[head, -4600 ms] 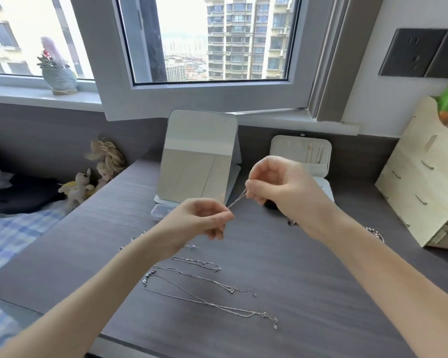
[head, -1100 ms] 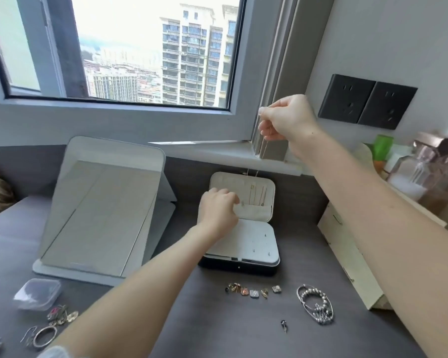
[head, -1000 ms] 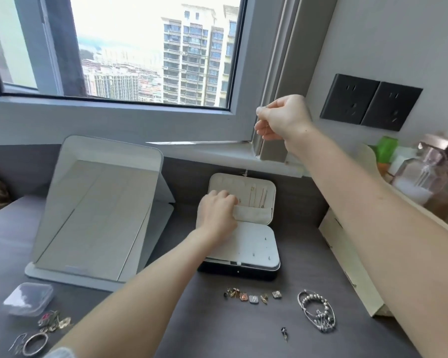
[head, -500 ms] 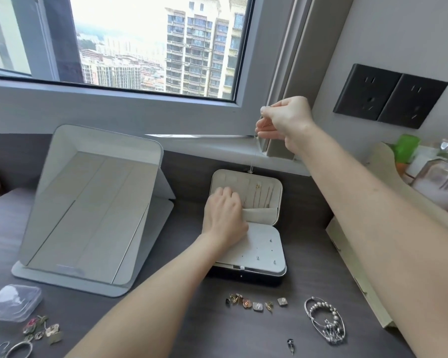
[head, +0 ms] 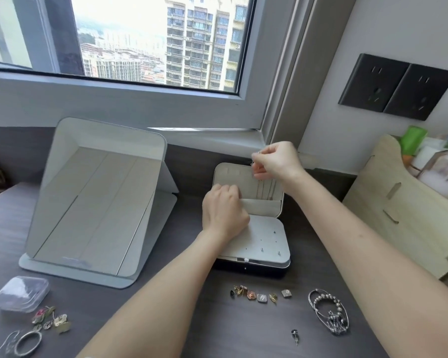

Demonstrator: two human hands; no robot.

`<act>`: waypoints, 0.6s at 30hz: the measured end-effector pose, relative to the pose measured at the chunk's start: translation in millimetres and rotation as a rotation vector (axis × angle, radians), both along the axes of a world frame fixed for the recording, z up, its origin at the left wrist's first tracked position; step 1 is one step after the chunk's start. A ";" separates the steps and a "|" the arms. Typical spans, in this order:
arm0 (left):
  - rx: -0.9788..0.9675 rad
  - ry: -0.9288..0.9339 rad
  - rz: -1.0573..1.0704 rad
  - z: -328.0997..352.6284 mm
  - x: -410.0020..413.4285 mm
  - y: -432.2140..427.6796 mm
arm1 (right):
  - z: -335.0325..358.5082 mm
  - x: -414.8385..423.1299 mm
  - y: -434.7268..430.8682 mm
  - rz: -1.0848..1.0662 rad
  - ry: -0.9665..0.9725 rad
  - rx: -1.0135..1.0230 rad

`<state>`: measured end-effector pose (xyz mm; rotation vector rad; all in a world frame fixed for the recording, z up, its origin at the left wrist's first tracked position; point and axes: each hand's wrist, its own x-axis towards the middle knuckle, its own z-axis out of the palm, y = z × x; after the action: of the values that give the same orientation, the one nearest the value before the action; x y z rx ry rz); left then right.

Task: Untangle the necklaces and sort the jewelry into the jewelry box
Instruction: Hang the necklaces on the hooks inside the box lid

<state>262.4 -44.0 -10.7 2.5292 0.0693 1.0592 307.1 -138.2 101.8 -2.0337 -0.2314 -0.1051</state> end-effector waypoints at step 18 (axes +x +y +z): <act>-0.047 0.260 -0.082 28.2 6.3 13.3 | -53.3 8.2 -1.2 -0.236 -0.348 -0.400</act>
<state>268.7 -30.7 17.4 2.5878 0.0610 0.6858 315.3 -139.4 48.6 -2.4285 -0.2421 -0.6052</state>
